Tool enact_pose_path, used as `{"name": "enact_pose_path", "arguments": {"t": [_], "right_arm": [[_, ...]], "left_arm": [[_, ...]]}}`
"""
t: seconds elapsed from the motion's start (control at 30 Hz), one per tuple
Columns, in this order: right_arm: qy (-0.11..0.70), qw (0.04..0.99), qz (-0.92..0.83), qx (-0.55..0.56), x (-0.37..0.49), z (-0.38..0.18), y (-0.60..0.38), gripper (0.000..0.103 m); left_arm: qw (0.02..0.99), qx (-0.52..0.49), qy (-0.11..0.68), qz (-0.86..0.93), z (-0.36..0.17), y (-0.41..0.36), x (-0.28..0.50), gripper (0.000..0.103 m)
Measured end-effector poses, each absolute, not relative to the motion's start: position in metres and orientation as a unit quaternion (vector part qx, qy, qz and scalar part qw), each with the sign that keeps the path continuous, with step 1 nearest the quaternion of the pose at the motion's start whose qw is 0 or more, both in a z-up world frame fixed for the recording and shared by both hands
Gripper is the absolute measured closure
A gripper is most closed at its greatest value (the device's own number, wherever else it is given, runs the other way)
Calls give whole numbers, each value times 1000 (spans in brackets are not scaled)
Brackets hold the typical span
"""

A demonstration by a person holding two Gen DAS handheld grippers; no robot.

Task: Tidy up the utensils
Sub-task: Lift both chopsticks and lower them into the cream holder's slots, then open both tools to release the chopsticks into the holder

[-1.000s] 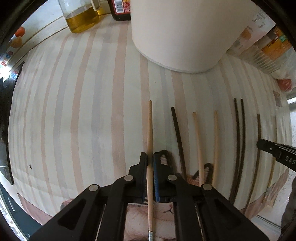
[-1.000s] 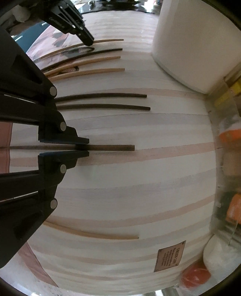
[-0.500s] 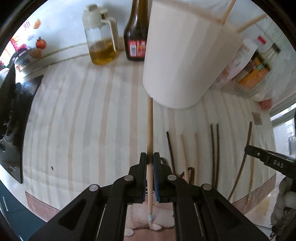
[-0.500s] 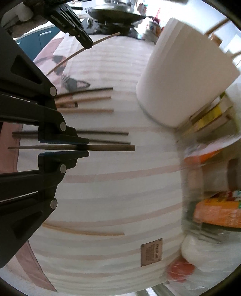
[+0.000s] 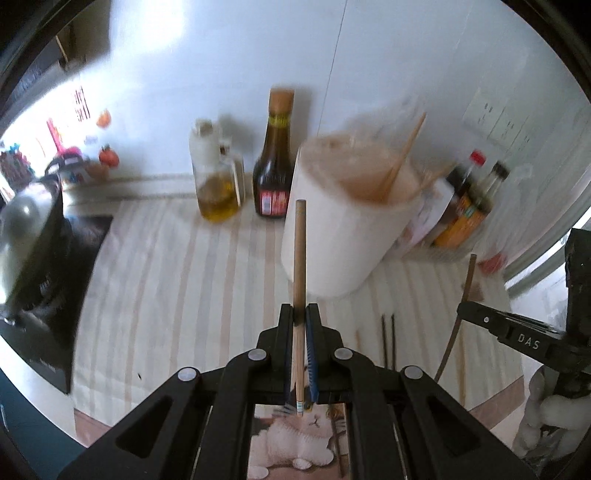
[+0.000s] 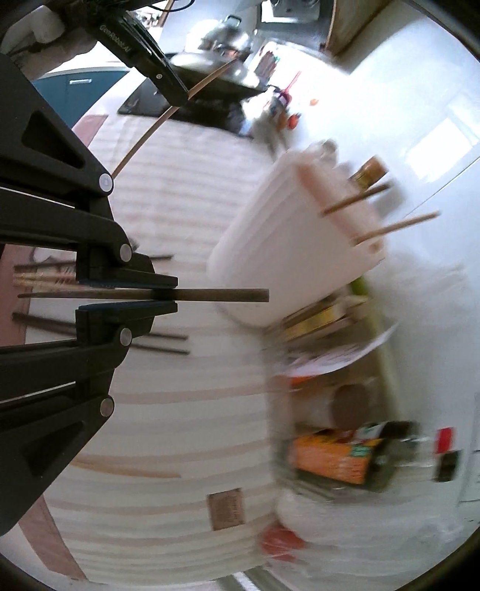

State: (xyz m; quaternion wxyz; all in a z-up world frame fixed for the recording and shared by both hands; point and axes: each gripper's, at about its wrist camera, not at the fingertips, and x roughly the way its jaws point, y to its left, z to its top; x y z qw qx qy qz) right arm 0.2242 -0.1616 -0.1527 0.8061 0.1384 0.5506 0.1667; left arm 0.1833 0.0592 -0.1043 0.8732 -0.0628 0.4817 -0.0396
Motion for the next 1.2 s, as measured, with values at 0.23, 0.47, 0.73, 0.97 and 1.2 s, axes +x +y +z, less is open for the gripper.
{"name": "enact_pose_path", "arguments": {"t": [0.23, 0.47, 0.73, 0.97, 1.2], "right_arm": [[478, 845, 184, 153, 239, -81, -160, 97], [376, 896, 181, 154, 265, 2, -168, 97], [276, 938, 146, 148, 298, 55, -169, 97], [237, 954, 133, 125, 322, 54, -150, 97], [235, 953, 141, 128, 345, 24, -137, 97]], "left_arm": [[904, -69, 417, -59, -36, 59, 188, 99], [929, -64, 358, -72, 22, 52, 211, 99], [936, -58, 341, -57, 40, 41, 260, 99], [935, -56, 347, -41, 30, 29, 293, 99], [929, -69, 363, -31, 8, 30, 317, 99]]}}
